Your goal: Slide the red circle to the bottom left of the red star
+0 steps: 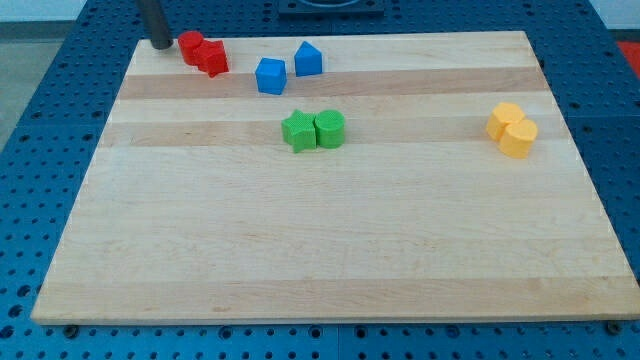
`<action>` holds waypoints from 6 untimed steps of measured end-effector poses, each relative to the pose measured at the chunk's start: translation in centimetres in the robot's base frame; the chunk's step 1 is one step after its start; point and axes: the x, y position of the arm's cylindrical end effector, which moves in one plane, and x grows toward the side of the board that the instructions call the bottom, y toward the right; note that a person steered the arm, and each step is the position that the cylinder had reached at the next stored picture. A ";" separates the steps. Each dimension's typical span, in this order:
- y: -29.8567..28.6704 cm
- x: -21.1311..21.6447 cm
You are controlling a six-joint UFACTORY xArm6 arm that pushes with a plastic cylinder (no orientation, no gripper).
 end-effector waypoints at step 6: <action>2.9 6.4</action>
